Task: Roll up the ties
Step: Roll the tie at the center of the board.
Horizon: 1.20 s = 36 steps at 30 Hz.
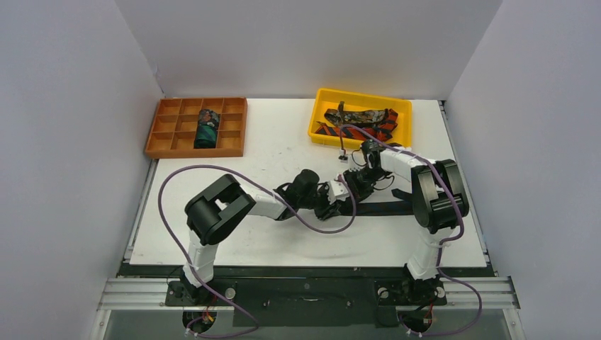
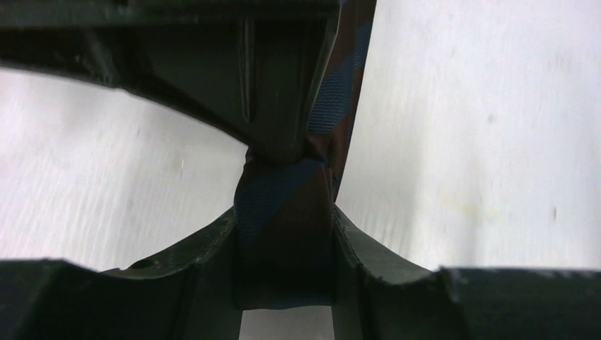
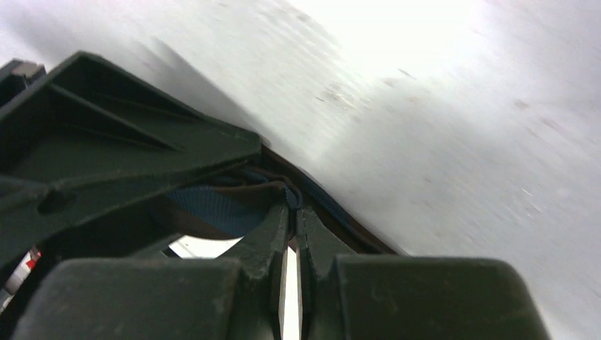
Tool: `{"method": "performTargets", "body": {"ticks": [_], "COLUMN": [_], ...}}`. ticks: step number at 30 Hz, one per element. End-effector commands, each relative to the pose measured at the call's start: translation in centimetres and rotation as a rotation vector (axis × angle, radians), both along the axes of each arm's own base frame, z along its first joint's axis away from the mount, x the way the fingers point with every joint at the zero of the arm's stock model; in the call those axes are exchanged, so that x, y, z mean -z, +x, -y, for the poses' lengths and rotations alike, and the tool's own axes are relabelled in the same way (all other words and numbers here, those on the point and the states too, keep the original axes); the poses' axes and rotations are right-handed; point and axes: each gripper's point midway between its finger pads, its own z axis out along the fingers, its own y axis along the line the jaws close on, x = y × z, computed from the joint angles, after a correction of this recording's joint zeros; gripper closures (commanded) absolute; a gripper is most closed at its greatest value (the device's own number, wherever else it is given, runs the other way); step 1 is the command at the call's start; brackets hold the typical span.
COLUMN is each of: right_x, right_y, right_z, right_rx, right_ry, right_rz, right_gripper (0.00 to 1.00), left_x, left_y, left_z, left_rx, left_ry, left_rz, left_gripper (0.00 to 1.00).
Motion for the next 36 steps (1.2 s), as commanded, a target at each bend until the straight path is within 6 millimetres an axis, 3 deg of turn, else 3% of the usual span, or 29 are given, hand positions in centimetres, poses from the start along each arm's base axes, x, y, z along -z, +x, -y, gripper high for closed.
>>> {"method": "performTargets", "body": {"ticks": [1, 5, 7, 11, 15, 19, 26, 32, 36], "right_x": [-1.6, -2.1, -1.2, 1.4, 3.3, 3.7, 3.5, 3.4, 3.2], "right_y": [1.3, 0.1, -0.8, -1.9, -1.5, -1.1, -1.2, -1.1, -1.1], "right_z": [-1.5, -2.3, -2.6, -2.0, -0.5, -0.3, -0.4, -0.6, -0.9], "right_rx": [0.002, 0.009, -0.006, -0.017, -0.018, -0.009, -0.009, -0.009, -0.005], "right_ry": [0.031, 0.052, 0.040, -0.021, -0.087, -0.094, -0.088, -0.080, -0.062], "right_rz": [0.079, 0.050, 0.023, -0.007, -0.003, -0.003, 0.002, 0.006, 0.007], "right_gripper": [1.00, 1.00, 1.00, 1.00, 1.00, 1.00, 1.00, 1.00, 1.00], "left_x": [2.8, 3.2, 3.2, 2.7, 1.6, 0.3, -2.7, -5.0, -5.8], "left_y": [-0.7, -1.5, -1.7, -2.0, -2.0, -2.6, -1.9, -1.9, -2.0], "left_z": [-5.8, -6.4, -6.2, -5.7, -6.6, -6.5, -3.0, -0.6, 0.9], "left_rx": [-0.034, -0.027, -0.027, -0.008, 0.010, 0.059, 0.057, 0.097, 0.114], "left_ry": [0.134, 0.140, 0.135, 0.114, 0.077, 0.040, -0.075, -0.145, -0.160], "left_rz": [-0.008, -0.021, -0.029, -0.040, -0.066, -0.052, -0.094, -0.094, -0.072], "left_gripper": [0.65, 0.66, 0.64, 0.50, 0.38, 0.37, 0.37, 0.58, 0.64]}}
